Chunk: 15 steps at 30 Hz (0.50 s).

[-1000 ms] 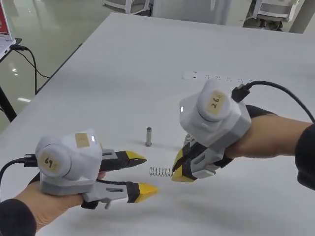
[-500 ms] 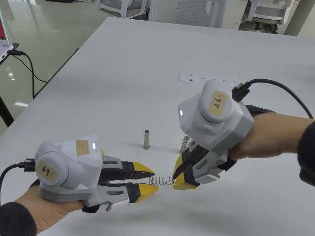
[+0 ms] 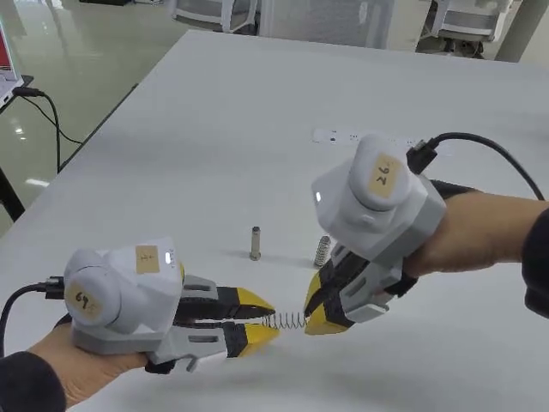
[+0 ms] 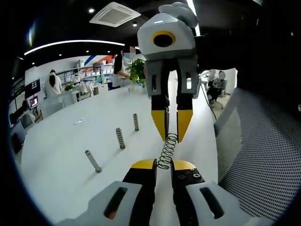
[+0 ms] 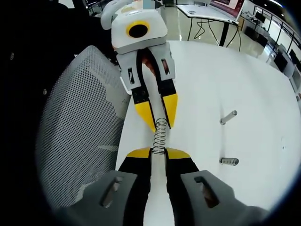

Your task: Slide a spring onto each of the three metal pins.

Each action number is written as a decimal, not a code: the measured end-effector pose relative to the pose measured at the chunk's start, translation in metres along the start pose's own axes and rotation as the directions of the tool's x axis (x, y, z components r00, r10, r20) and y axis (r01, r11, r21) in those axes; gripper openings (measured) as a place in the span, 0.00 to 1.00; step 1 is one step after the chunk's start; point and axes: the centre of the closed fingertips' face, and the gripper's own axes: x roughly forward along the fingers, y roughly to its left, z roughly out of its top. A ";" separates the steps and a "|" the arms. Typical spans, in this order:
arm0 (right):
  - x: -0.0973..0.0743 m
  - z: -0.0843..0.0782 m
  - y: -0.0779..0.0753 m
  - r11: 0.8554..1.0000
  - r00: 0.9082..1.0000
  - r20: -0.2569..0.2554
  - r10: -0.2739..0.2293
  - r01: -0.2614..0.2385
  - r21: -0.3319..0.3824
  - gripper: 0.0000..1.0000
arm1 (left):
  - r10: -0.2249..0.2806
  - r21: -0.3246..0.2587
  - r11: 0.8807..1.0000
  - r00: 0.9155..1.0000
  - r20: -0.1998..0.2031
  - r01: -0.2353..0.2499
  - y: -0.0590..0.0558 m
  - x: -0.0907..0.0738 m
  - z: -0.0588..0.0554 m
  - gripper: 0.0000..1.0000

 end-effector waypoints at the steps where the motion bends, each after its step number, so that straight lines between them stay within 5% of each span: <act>1: -0.001 0.001 0.000 1.000 1.000 0.005 0.001 -0.001 0.003 0.12 | 0.000 0.001 1.000 1.000 0.003 0.000 0.000 0.000 0.000 0.09; 15: -0.011 0.008 -0.004 0.999 0.998 0.060 -0.014 0.012 0.038 0.12 | 0.006 -0.007 1.000 1.000 0.014 -0.006 0.002 0.001 0.002 0.08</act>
